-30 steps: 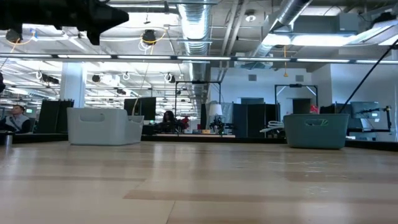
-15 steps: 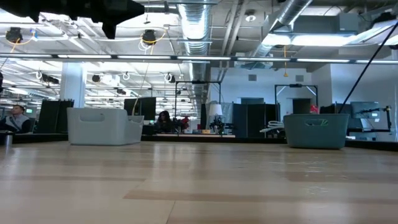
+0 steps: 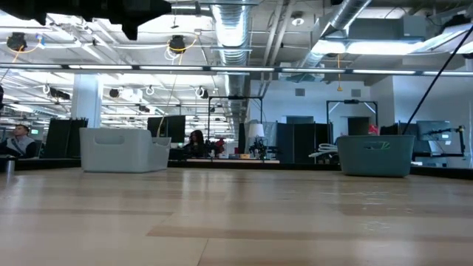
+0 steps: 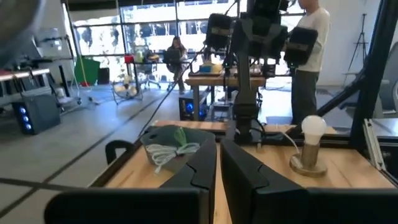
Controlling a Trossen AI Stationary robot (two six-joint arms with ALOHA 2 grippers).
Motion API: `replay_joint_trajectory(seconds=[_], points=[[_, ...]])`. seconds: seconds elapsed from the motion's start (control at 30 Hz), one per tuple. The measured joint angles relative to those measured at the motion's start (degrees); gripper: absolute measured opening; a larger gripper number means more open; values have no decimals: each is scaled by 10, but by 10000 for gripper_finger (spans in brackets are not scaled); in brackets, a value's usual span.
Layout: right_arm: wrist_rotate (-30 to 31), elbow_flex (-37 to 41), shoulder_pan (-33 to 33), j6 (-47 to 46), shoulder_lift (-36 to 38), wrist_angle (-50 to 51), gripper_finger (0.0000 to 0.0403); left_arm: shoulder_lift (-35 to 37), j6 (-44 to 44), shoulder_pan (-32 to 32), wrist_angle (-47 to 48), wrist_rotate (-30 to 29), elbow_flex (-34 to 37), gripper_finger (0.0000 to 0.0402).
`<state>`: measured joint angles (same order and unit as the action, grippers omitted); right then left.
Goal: Pick & Place USB Port
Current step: Return to Home Position
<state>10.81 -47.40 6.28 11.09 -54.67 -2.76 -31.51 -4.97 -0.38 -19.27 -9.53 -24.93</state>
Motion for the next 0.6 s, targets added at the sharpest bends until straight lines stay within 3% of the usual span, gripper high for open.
replay_joint_trajectory(seconds=[0.13,0.37,0.6], points=[[-2,0,0,3,42,11,82,41,9,0,43,37,0,23],[-2,0,-18,-5,130,54,82,116,27,0,76,46,0,22],[-3,0,-20,-19,188,90,82,179,22,0,124,126,-27,22]])
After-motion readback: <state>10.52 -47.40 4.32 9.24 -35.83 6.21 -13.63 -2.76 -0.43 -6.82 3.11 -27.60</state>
